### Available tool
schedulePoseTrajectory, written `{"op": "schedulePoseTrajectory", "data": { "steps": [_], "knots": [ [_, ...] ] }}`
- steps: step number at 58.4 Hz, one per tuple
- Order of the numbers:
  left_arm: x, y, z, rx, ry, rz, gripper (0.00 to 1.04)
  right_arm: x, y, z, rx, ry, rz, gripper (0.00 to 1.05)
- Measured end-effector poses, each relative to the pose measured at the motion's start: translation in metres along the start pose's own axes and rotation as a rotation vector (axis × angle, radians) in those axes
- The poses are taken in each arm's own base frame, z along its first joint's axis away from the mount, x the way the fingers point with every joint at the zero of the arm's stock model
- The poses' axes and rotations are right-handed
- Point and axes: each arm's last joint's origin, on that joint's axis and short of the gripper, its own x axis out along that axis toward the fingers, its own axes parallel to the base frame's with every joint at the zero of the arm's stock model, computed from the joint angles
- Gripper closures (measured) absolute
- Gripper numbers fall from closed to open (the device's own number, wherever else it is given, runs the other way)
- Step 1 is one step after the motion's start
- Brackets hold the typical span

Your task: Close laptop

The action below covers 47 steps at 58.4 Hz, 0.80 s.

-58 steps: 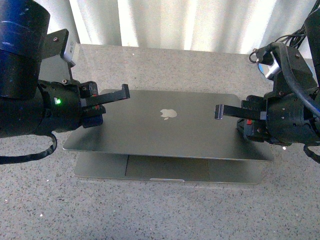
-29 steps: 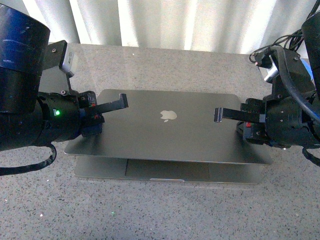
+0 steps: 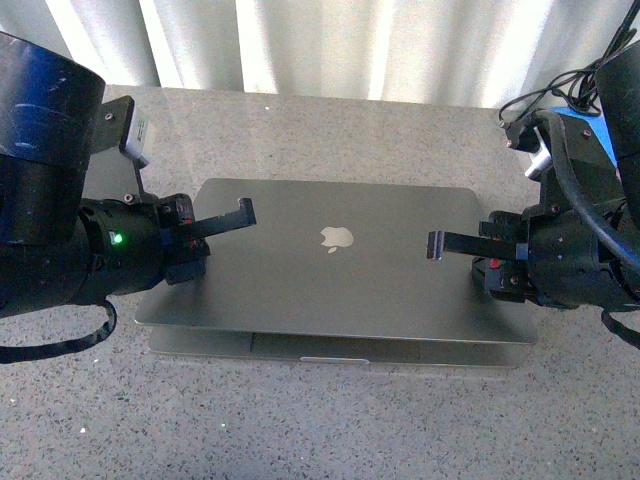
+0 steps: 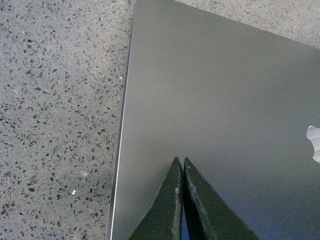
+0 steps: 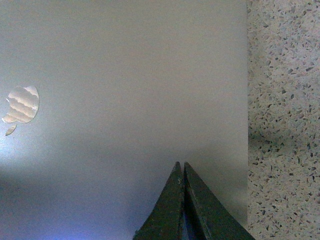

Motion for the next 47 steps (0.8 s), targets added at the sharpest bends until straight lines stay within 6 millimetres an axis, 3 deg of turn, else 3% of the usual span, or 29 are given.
{"op": "schedulePoseTrajectory", "data": {
  "steps": [47],
  "knots": [
    [0.007,0.013,-0.014,-0.043,0.022,0.002,1.01,0.009,0.002,-0.009,-0.013,0.031,-0.001,1.04]
  ]
}}
